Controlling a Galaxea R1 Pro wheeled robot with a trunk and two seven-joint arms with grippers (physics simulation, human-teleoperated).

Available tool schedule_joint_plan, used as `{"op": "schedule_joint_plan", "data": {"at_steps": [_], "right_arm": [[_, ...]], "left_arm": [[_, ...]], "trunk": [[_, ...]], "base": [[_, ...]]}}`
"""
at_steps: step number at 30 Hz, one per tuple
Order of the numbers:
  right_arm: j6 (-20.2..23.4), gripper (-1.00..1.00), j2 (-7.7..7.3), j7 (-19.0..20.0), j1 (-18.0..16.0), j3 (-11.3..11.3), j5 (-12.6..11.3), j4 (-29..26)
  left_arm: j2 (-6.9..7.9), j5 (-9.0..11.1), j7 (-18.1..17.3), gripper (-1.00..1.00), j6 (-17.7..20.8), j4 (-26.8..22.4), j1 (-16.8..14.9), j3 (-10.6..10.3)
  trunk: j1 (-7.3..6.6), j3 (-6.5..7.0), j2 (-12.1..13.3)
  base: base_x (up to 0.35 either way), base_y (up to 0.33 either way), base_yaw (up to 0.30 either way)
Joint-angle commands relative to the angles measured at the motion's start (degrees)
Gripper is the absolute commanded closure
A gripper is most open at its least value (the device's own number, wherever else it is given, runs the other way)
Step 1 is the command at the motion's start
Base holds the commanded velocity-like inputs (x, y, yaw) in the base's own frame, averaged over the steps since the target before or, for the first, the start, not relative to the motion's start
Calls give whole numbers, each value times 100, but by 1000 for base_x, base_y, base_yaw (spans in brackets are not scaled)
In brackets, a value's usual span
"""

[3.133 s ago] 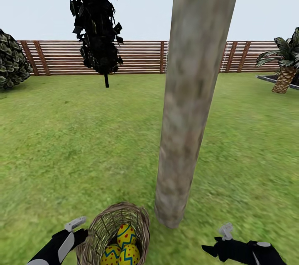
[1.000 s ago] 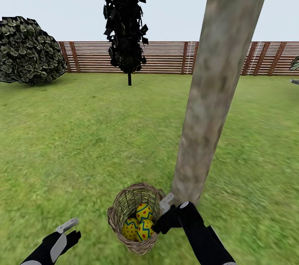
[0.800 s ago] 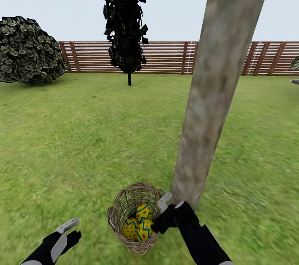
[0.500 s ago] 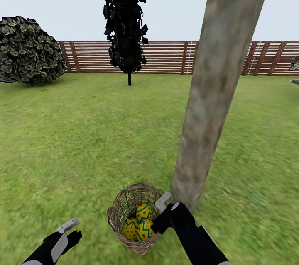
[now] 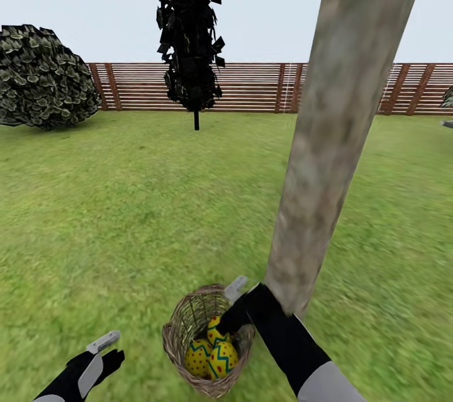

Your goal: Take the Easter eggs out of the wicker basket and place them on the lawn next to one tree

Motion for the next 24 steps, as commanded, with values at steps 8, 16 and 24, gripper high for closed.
{"op": "schedule_joint_plan", "data": {"at_steps": [8,16,24], "right_arm": [[75,-100,2,44,-54,311,-76,28],[71,-100,2,37,-61,556,-85,347],[50,-100,2,3,-63,570,-81,340]], "left_arm": [[-61,63,22,-100,1,-6,1,-2],[-76,63,22,-100,-10,-2,1,-2],[-77,63,22,-100,-20,14,2,-1]], "trunk": [[3,-6,-3],[3,-6,-3],[3,-6,-3]], "base": [[163,37,0],[58,1,0],[151,0,0]]}}
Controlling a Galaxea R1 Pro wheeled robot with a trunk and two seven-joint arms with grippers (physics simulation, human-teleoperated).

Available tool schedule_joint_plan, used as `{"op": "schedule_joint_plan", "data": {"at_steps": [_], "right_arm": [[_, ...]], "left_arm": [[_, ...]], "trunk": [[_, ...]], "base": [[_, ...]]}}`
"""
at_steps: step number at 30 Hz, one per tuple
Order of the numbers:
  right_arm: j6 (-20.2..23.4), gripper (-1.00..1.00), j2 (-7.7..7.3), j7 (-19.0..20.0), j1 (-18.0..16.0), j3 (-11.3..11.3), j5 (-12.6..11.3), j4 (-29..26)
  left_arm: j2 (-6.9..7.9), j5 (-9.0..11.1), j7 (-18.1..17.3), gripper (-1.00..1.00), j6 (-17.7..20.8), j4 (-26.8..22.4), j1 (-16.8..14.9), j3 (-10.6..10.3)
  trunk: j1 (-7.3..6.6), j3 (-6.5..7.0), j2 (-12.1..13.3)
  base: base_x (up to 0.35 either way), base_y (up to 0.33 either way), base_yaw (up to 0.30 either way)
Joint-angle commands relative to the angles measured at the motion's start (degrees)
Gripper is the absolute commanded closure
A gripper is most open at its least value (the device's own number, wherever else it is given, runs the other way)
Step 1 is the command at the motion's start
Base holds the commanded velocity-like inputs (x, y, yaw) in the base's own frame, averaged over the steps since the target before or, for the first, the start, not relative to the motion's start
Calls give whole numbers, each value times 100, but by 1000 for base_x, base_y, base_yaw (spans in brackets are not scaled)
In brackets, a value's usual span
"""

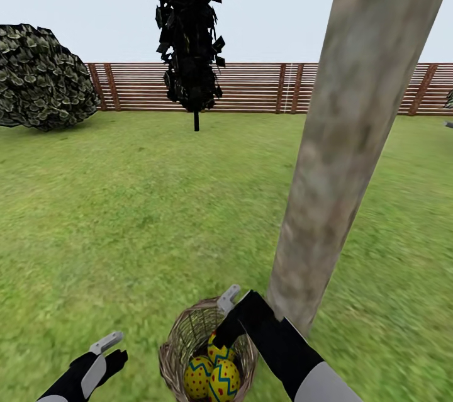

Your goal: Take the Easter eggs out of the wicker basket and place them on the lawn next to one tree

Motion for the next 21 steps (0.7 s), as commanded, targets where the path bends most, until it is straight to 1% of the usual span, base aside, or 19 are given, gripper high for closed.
{"op": "schedule_joint_plan", "data": {"at_steps": [1,6,7,8,9,10,11,13,14,16,17,18,21], "right_arm": [[8,-100,0,50,-3,4,61,-9],[-3,-100,0,57,-3,8,62,-19],[-18,-100,0,65,-2,136,61,-3],[-23,-100,0,65,-2,180,61,-1],[-51,-100,0,58,-2,343,61,3],[-62,-100,0,54,-2,402,61,4],[-83,-100,0,41,-2,565,61,6],[-100,-100,0,32,-2,719,58,7],[-103,-100,0,32,-2,734,54,7],[-109,-100,0,30,-2,770,-65,16],[-110,-100,0,29,-2,782,-193,22],[-112,-100,0,6,-2,795,-484,29],[-118,-100,0,-158,-2,801,-682,32]], "left_arm": [[2,61,29,-100,29,-11,0,4],[9,61,31,-100,29,-12,-2,7],[6,61,29,-100,29,-17,0,7],[6,61,29,-100,27,-16,-1,7],[2,61,29,-100,23,-17,-2,7],[0,61,29,-100,23,-16,-3,7],[-2,61,29,-100,21,-15,-2,4],[-4,61,29,-100,20,-12,0,4],[-6,61,29,-100,20,-11,-1,5],[-10,61,29,-100,22,-11,-3,6],[-12,61,29,-100,22,-11,-3,3],[-13,61,29,-100,25,-10,-3,1],[-13,61,29,-100,27,-10,0,3]], "trunk": [[0,-6,-3],[0,-6,-3],[0,-6,-3],[0,-6,-3],[0,-6,-3],[0,-6,-3],[0,-6,-3],[0,-6,-3],[0,-6,-3],[0,-6,-3],[0,-6,-3],[0,-6,-3],[0,-6,-3]], "base": [[11,0,0],[2,0,0],[0,0,0],[0,0,0],[0,0,0],[0,0,0],[0,0,0],[0,0,0],[0,0,0],[0,0,0],[0,0,0],[0,0,0],[0,0,0]]}}
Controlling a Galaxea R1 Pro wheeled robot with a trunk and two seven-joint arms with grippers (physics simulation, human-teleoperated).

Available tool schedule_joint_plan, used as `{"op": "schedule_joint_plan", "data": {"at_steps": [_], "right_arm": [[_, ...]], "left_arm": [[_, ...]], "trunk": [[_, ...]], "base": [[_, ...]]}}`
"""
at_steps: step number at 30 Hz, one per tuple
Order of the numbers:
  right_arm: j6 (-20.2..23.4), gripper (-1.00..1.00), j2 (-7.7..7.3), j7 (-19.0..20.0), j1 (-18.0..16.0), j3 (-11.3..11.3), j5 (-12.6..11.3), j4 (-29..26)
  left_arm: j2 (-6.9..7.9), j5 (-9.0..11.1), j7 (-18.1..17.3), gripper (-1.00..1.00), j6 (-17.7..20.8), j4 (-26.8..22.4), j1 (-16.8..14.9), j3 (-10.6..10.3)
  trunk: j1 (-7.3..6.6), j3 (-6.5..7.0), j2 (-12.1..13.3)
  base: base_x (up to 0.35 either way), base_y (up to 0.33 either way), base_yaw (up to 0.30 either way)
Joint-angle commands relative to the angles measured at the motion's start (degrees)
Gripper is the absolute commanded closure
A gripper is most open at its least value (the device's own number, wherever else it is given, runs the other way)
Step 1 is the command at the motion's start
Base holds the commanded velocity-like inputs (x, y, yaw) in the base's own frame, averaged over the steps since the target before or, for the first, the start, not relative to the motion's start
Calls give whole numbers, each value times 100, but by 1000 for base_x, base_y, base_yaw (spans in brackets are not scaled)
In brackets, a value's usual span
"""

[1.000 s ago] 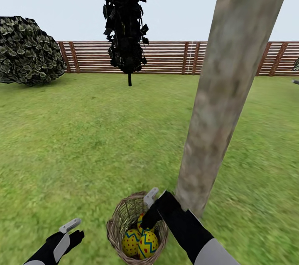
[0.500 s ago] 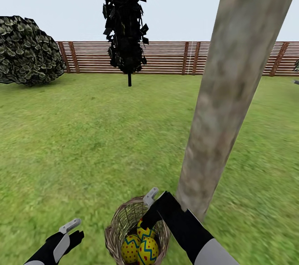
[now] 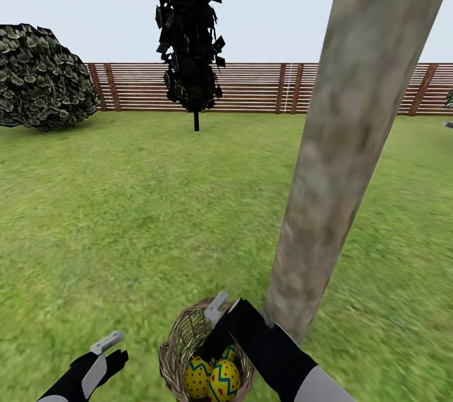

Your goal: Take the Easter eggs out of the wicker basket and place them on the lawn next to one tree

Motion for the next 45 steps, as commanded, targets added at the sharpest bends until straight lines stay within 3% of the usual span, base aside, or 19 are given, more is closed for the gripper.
{"op": "schedule_joint_plan", "data": {"at_steps": [1,8,11,18,24,27,31,33,35,36,38,41,45], "right_arm": [[5,-100,0,-81,-4,5,18,-5],[-104,-100,0,-606,-4,6,-63,13],[-109,-100,0,-623,-4,6,-73,62],[-124,-100,0,-631,-4,0,-78,204],[-128,-100,0,-631,-4,-2,-79,215],[-129,-100,0,-631,-3,-2,-75,213],[-129,-100,0,-631,-4,-2,-71,208],[-129,-100,0,-631,-4,-2,-67,195],[-129,-100,0,-631,-4,-2,-64,175],[-129,-100,0,-636,-4,-2,-62,163],[-129,-100,0,-652,-4,-2,-62,159],[-129,-100,0,-801,-7,-2,-58,151],[-129,-100,0,-1176,-20,-2,-65,146]], "left_arm": [[-1,62,29,-100,30,-15,0,2],[-1,71,29,-100,52,-28,0,5],[6,122,30,-100,67,-35,0,18],[135,505,29,-100,82,-38,-2,187],[283,566,-6,-100,77,-46,-2,225],[371,569,-219,-100,77,-103,0,411],[657,570,-1137,-100,113,-273,-14,857],[861,570,-1982,-100,240,-501,-22,1152],[972,570,-2521,-100,474,-665,-24,1343],[1069,570,-3247,-100,933,-917,-25,1637],[1104,570,-3797,-100,1229,-1109,-25,1895],[1139,570,-4825,-100,1496,-1340,-26,2445],[1141,571,-5704,-100,1584,-1421,-32,2999]], "trunk": [[0,-6,-3],[0,-6,-3],[66,-59,-123],[219,-185,-404],[351,-293,-645],[417,-347,-765],[505,-418,-925],[549,-454,-1006],[593,-490,-1086],[615,-508,-1126],[659,-544,-1206],[725,-598,-1327],[812,-670,-1487]], "base": [[0,0,0],[0,0,0],[0,0,0],[0,0,0],[0,0,0],[0,0,0],[0,0,0],[0,0,0],[0,0,0],[0,0,0],[0,0,0],[0,0,0],[0,0,0]]}}
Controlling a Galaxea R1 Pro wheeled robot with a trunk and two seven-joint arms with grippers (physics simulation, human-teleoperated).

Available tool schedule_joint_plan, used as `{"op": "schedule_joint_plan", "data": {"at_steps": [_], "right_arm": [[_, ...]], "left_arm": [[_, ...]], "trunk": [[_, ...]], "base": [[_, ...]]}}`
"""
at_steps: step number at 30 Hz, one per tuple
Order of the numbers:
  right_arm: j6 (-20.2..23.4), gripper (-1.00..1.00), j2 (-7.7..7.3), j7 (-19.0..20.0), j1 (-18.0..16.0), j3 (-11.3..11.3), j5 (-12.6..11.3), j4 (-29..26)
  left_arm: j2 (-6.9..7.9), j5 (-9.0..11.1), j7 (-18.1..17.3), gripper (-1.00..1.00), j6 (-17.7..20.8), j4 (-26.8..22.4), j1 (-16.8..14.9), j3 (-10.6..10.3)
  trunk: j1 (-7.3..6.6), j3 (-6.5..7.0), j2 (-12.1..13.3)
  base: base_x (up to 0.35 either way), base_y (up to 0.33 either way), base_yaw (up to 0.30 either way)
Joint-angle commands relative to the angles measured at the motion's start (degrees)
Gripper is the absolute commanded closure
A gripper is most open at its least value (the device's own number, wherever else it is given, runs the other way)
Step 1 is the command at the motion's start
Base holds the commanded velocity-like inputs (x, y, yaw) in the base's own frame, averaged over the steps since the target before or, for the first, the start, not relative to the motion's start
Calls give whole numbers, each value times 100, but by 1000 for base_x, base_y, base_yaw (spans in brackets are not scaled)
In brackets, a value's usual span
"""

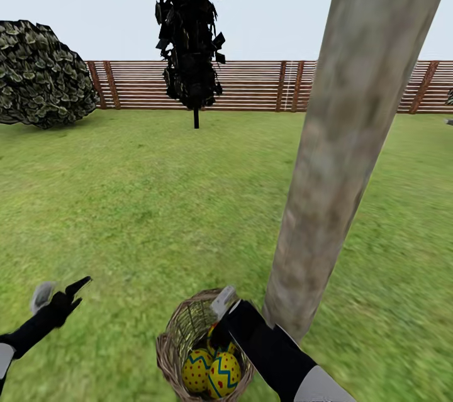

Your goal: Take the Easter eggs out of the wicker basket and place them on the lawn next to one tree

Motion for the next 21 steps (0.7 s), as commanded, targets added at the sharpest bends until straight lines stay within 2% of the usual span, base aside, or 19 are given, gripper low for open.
{"op": "schedule_joint_plan", "data": {"at_steps": [1,4,7,10,12,21], "right_arm": [[22,-100,0,-82,-16,5,55,-5],[28,-100,0,-283,-41,5,53,-4],[23,-100,0,-337,-50,5,47,7],[27,-100,0,-344,-53,10,-50,27],[52,-100,0,-361,-58,13,-398,41],[66,-100,0,-367,-59,14,-460,-14]], "left_arm": [[-9,19,-219,-100,49,9,-6,142],[-33,12,-669,-100,57,30,-8,358],[-94,10,-893,-100,59,0,-11,405],[-141,5,-941,-100,60,-14,-15,403],[-112,9,-970,-100,62,-7,-17,431],[-115,10,-982,-100,69,-8,-17,443]], "trunk": [[22,-24,-44],[88,-78,-164],[154,-131,-285],[220,-185,-405],[264,-221,-485],[461,-383,-846]], "base": [[0,0,0],[0,0,0],[0,0,0],[0,0,0],[0,0,0],[0,0,0]]}}
